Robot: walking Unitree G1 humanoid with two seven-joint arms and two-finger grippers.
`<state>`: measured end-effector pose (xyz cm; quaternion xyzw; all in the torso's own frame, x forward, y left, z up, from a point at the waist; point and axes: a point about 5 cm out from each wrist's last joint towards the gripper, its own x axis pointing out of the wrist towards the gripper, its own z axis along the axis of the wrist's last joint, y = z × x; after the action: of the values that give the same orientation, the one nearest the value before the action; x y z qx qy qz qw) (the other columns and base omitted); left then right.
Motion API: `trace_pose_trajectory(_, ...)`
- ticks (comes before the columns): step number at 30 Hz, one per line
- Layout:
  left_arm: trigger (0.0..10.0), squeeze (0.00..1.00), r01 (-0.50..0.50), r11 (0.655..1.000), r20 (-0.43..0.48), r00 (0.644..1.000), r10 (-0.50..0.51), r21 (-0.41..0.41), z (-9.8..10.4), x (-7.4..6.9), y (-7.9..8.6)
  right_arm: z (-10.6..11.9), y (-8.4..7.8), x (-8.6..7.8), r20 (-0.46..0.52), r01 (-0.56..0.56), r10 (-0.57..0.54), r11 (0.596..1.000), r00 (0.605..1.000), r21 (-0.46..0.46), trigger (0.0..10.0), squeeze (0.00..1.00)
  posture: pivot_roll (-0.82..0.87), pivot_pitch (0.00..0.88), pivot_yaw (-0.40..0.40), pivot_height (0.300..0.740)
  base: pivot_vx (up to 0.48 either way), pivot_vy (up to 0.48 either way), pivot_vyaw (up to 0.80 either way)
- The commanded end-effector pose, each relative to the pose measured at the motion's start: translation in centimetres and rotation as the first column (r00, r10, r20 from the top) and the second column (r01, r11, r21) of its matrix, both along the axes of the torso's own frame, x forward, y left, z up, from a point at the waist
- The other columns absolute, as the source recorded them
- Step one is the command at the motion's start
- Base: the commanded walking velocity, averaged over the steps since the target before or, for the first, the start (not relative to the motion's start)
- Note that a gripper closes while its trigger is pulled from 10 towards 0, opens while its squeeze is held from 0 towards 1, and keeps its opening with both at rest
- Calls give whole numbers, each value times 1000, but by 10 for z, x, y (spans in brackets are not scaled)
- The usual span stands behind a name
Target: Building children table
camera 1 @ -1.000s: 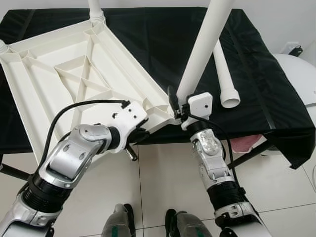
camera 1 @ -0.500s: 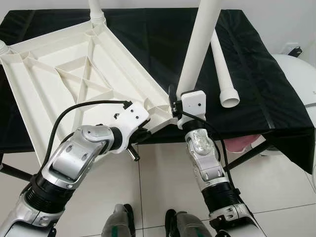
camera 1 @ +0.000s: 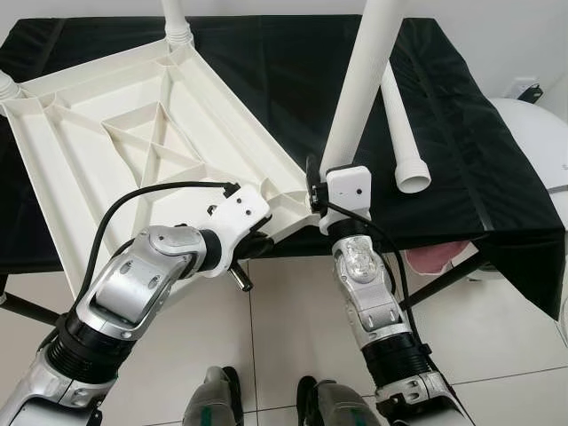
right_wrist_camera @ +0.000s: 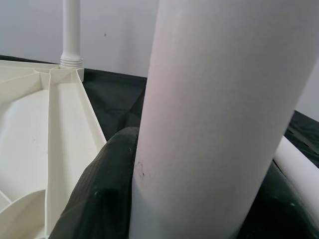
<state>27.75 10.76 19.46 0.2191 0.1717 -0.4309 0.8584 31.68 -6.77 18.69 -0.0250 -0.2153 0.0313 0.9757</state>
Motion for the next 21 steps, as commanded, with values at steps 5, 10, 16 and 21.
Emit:
trace_pose_trajectory(5, 10000, 0, -7, 1000, 21, 1000, 7, 2, 6, 2, 4, -21, -21, -1, -102, 170, -162, 983, 981, 68, 10000, 0, -19, 200, -44, 740, 0, 0, 0)
trace_pose_trajectory(10, 10000, 0, -8, 1000, 22, 1000, 8, 3, 7, 2, 5, -23, -21, 0, -123, 189, -177, 977, 976, 95, 10000, 0, -17, 202, -40, 740, 0, 0, 0)
trace_pose_trajectory(16, 10000, 0, -9, 1000, 22, 1000, 9, 4, 7, 2, 6, -24, -18, -1, -128, 188, -172, 974, 977, 123, 10000, 0, -14, 204, -38, 740, 0, 0, 0)
trace_pose_trajectory(21, 10000, 0, -10, 1000, 24, 1000, 10, 4, 8, 2, 6, -25, -18, -3, -119, 186, -171, 974, 978, 132, 10000, 0, -14, 204, -38, 740, 0, 0, 0)
